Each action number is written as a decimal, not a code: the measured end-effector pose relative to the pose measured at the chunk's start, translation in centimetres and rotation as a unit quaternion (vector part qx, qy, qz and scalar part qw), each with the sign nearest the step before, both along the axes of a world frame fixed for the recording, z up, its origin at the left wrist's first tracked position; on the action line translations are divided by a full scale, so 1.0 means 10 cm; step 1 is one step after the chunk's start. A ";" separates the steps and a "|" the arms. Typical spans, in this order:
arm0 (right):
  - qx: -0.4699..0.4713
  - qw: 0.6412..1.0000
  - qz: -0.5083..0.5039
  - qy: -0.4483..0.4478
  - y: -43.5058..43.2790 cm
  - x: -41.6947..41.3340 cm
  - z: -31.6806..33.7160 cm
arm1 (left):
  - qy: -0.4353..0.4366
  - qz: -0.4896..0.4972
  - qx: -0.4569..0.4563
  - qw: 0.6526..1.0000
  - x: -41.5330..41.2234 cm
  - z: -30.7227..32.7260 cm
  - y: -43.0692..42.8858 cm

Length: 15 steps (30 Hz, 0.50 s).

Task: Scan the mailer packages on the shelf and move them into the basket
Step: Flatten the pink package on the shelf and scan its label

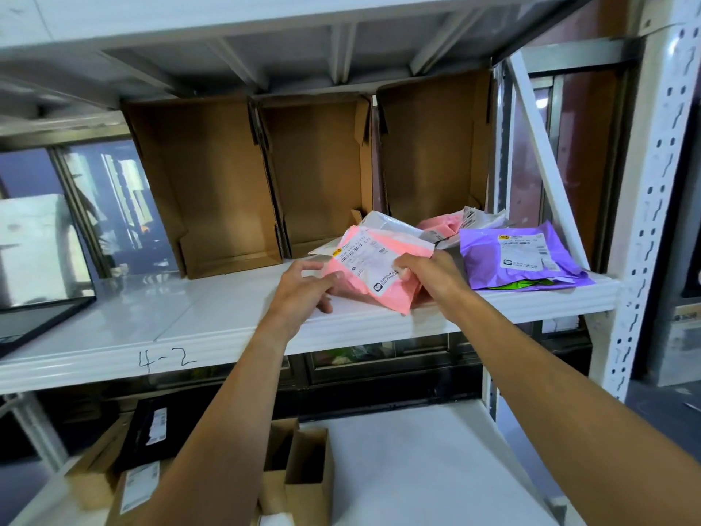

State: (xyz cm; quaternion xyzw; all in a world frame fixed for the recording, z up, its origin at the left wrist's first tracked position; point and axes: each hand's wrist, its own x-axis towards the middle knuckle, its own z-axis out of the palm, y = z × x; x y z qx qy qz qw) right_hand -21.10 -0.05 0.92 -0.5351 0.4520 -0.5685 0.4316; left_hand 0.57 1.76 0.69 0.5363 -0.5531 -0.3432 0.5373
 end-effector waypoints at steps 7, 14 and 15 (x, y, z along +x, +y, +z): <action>0.007 0.997 0.006 0.071 0.07 -0.02 0.01 | 0.000 -0.019 0.000 1.000 -0.01 0.00 0.00; 0.006 0.982 0.039 0.184 0.08 0.03 0.02 | -0.098 -0.019 -0.025 0.995 -0.02 -0.07 -0.08; 0.005 0.979 0.049 0.196 0.07 0.05 0.01 | -0.120 -0.023 -0.024 0.992 -0.02 -0.08 -0.10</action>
